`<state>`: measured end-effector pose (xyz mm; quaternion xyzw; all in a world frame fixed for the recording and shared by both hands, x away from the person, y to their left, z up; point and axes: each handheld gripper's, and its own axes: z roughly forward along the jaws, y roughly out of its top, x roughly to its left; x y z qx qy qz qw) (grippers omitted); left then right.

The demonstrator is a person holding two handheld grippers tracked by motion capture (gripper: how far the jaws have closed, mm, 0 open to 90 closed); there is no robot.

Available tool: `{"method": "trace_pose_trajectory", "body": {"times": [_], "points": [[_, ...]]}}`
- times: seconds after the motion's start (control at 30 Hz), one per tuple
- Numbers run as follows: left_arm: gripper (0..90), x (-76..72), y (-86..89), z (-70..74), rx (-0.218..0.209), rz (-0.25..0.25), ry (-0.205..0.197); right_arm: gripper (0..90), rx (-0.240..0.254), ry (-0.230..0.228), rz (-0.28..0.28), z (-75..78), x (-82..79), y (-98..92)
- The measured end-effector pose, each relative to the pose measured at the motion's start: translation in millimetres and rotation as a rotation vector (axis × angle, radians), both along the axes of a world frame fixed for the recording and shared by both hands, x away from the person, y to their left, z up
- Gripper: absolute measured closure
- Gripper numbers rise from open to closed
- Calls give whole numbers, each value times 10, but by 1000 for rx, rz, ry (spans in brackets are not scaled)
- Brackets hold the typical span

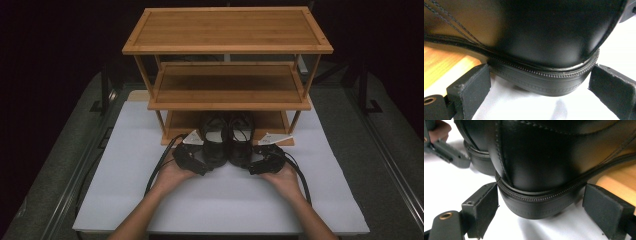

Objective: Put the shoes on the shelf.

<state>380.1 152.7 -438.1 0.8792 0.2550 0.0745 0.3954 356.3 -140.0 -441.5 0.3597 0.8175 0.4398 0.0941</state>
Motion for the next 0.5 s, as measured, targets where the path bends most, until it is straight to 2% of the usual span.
{"method": "trace_pose_trajectory", "body": {"times": [0.1, 0.13, 0.27, 0.33, 0.4, 0.5], "points": [[36, 40, -6, -3, -24, 15, -8, 123, -10, -16, -13, 46, 43, 11], [36, 66, -9, -7, -12, 14, -6, 121, -6, -14, -20, 52, 72, 11], [37, 167, -47, -9, -13, 25, -7, 107, -14, -14, -50, 45, 188, 29], [36, 215, -41, -34, -53, 46, -8, 107, -5, -15, -57, 41, 236, 26], [36, 282, -40, -45, -28, 37, -3, 107, -7, -17, -67, 39, 281, 40], [35, 364, -40, -58, -29, 41, -7, 105, -17, -22, -80, 24, 353, 71]]}}
